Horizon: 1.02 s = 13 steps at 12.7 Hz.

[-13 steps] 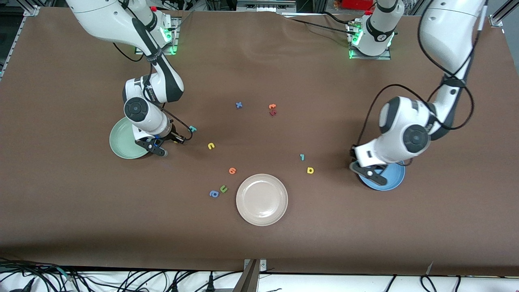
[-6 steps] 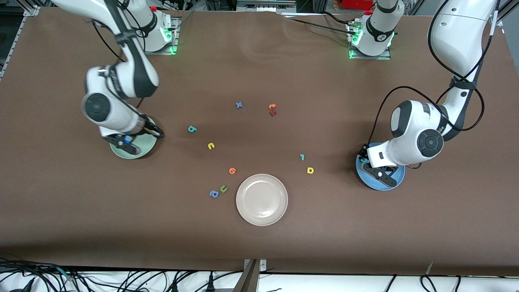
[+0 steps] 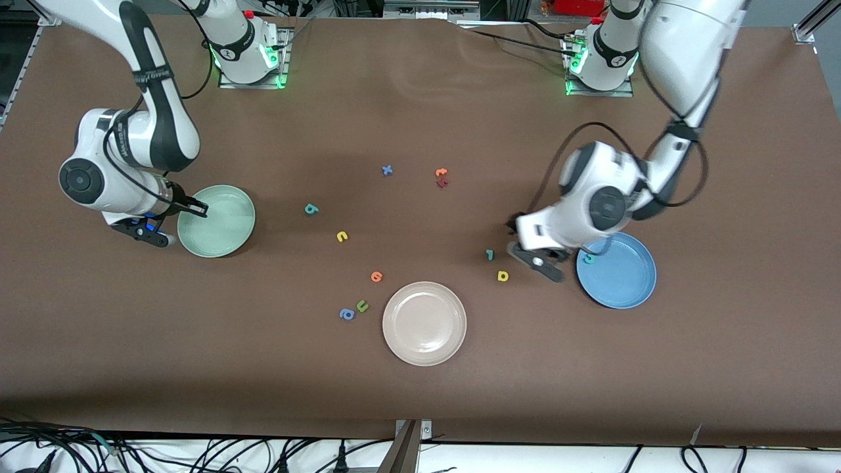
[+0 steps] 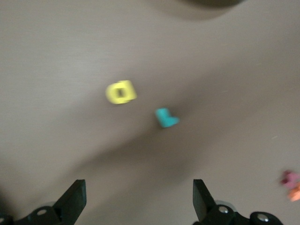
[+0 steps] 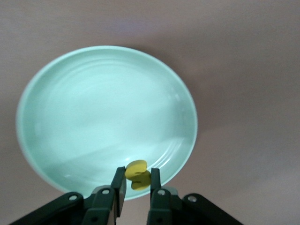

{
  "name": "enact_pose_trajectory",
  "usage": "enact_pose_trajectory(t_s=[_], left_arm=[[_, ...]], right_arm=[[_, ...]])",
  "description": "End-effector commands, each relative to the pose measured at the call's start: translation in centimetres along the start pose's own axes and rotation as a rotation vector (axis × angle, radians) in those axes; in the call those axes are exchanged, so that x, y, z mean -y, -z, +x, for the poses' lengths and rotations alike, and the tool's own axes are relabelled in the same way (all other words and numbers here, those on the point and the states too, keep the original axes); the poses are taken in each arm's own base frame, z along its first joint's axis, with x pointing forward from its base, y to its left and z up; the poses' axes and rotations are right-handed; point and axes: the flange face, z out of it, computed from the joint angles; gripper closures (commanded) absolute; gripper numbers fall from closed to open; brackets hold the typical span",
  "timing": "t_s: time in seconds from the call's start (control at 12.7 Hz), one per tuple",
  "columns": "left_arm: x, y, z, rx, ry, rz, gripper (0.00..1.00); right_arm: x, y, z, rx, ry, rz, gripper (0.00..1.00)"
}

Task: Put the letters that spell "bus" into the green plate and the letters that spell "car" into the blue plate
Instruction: 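Drop the c and s onto the blue and green plates with both grippers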

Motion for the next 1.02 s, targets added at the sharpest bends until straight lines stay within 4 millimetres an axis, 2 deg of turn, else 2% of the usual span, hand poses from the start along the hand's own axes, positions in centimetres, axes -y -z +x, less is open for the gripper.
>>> enact_pose_trajectory(t_s=[0.0, 0.16, 0.24, 0.31, 0.47, 0.55, 0.63, 0.94], left_arm=[[-1.0, -2.5, 2.7, -0.031, 0.069, -0.02, 0.0], [-2.3, -4.4, 3.2, -0.023, 0.048, -0.014, 0.03], [-1.3, -4.5, 3.2, -0.021, 0.033, 0.026, 0.13], [-0.5, -5.0, 3.2, -0.014, 0.023, 0.05, 0.24], [-0.8, -5.2, 3.8, -0.022, 0.061, 0.047, 0.46], [-1.3, -5.6, 3.8, -0.017, 0.082, 0.052, 0.51], [-1.5, -6.3, 3.8, -0.015, 0.093, 0.048, 0.51], [-1.4, -7.4, 4.1, -0.04, 0.099, 0.041, 0.5]], right_arm=[[0.2, -3.3, 1.1, -0.008, 0.025, -0.015, 1.0], [0.4, -4.4, 1.3, -0.012, 0.026, -0.022, 1.0], [0.4, -4.3, 1.3, -0.012, 0.029, -0.022, 0.97], [0.4, -4.2, 1.3, -0.013, 0.035, -0.021, 0.8], [0.4, -3.7, 1.3, -0.015, 0.044, -0.017, 0.23], [0.4, -2.8, 1.2, -0.018, 0.045, -0.01, 0.04], [0.4, -1.6, 0.9, -0.007, 0.044, -0.004, 0.01], [1.1, 4.6, 0.7, 0.046, 0.035, 0.004, 0.01]])
